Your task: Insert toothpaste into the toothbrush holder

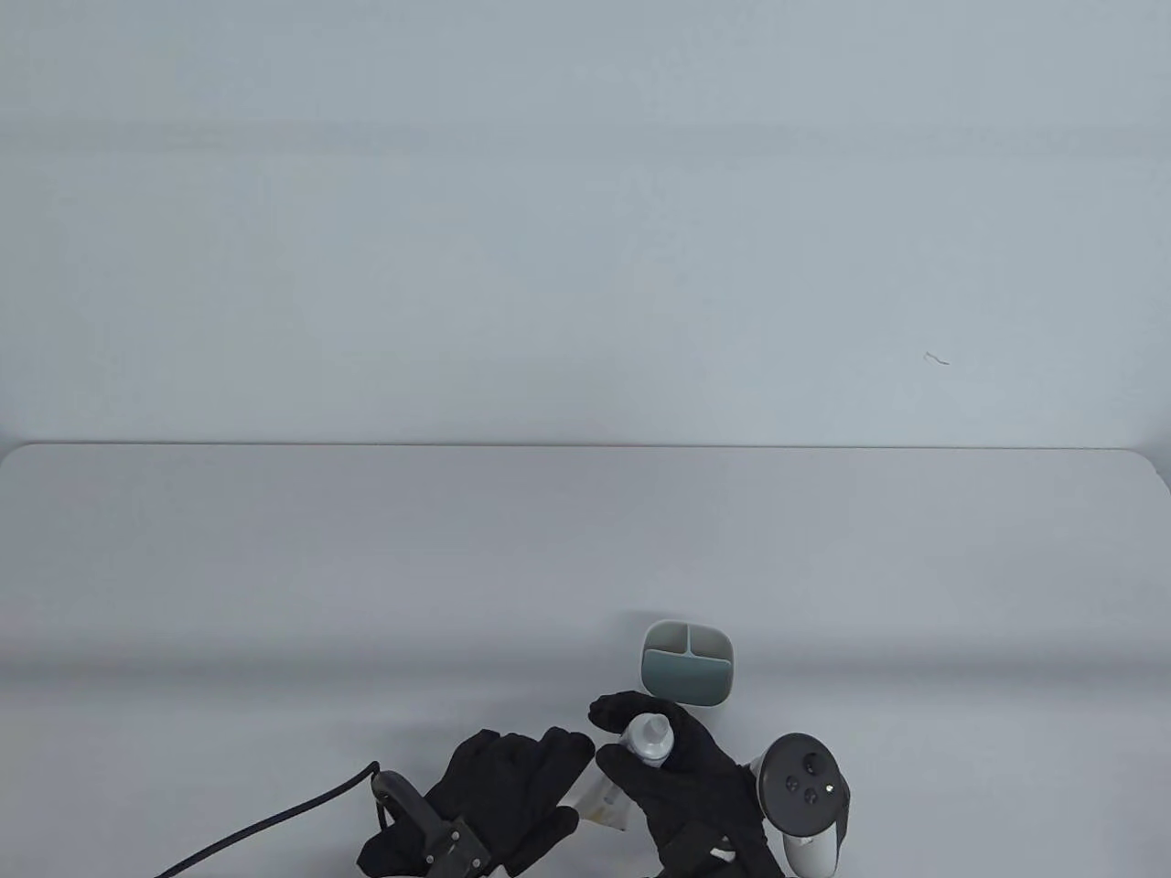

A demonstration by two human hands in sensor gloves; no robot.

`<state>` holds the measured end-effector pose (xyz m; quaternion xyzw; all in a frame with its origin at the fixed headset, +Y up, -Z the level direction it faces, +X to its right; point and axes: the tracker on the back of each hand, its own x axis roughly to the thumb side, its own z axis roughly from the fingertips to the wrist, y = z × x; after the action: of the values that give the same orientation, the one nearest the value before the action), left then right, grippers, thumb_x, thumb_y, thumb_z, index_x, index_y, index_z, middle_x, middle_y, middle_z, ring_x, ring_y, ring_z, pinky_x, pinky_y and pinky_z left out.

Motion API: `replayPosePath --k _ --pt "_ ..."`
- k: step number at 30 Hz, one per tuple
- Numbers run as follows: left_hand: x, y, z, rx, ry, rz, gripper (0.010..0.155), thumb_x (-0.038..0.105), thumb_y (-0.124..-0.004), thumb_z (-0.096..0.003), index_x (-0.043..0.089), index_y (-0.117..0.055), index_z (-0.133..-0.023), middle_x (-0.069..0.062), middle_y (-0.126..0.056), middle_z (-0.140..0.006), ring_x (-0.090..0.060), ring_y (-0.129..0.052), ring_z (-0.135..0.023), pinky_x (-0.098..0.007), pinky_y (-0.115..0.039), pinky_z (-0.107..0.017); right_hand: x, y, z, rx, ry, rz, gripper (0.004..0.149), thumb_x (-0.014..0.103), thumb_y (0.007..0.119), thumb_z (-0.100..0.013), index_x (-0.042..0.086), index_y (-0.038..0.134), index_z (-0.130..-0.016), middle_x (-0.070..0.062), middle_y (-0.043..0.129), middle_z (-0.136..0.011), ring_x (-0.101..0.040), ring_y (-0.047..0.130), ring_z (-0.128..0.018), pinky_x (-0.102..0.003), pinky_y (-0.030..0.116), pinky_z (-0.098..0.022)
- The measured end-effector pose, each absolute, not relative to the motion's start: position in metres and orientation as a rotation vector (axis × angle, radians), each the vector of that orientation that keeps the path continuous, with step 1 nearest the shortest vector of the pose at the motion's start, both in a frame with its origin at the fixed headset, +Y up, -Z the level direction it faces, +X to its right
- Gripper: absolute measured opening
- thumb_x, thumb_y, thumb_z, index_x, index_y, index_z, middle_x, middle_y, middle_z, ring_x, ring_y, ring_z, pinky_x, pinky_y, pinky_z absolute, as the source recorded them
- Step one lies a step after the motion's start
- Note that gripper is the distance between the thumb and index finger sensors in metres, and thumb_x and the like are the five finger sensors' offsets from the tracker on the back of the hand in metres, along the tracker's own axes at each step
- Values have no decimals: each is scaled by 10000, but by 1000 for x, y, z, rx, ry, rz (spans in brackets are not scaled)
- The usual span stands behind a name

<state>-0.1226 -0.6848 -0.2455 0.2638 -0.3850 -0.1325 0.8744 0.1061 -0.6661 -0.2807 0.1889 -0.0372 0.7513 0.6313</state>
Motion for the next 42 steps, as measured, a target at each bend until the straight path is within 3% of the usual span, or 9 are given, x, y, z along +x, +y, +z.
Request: replayPosePath --k 5,7,9,16,35,42 --pt "-137 -688 -262 449 -706 -267 758 561 -530 -572 108 -302 -1136 -104 -697 -1140 -352 -885 -944 -608 -737 -642 130 -656 -289 380 -117 1642 782 546 837 -382 213 520 -1014 -49 673 -1031 -347 708 -981 -626 527 -697" --pt "-143 -691 -269 341 -661 -271 816 610 -488 -574 106 -189 -1142 -209 -523 -1217 -503 -705 -1048 -713 -610 -664 136 -653 -292 403 -127 1609 783 543 838 -377 213 524 -1013 -46 677 -1024 -341 706 -978 -624 519 -704" --pt "-149 -693 -276 236 -620 -282 846 635 -452 -576 97 -113 -1134 -254 -401 -1238 -573 -583 -1078 -755 -534 -668 140 -651 -295 422 -116 1587 781 541 840 -376 221 523 -1014 -40 677 -1024 -336 702 -982 -621 513 -709" --pt "-163 -698 -287 166 -539 -296 835 623 -449 -579 96 -107 -1129 -261 -375 -1238 -593 -545 -1080 -762 -516 -664 152 -650 -301 451 -119 1557 774 542 845 -370 226 536 -1006 -26 691 -1005 -322 712 -971 -619 510 -715" --pt "-170 -697 -290 152 -533 -302 818 611 -460 -580 108 -130 -1134 -251 -388 -1239 -586 -553 -1080 -760 -518 -667 166 -606 -321 514 -196 1587 768 546 848 -368 223 555 -1001 -24 713 -987 -323 723 -959 -635 508 -714" --pt "-169 -696 -291 139 -543 -304 816 609 -463 -581 109 -130 -1133 -247 -391 -1239 -585 -554 -1081 -759 -518 -667 164 -607 -336 490 -190 1608 767 543 849 -369 226 555 -1002 -25 711 -990 -323 718 -964 -638 502 -715"
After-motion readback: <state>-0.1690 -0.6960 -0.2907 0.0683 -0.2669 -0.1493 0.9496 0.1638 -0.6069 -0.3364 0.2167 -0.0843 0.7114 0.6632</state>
